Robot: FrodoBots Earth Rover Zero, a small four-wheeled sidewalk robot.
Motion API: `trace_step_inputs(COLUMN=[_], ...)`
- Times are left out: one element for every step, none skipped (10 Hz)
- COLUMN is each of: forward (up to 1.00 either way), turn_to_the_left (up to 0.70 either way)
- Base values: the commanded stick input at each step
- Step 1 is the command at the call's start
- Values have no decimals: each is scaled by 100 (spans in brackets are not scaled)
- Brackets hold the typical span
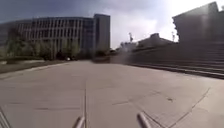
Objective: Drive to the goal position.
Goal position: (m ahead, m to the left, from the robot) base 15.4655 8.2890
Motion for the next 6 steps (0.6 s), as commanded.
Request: trace_step_inputs(forward=[100,100,100,100,100,100], turn_to_the_left=[24,15,0,0,0,0])
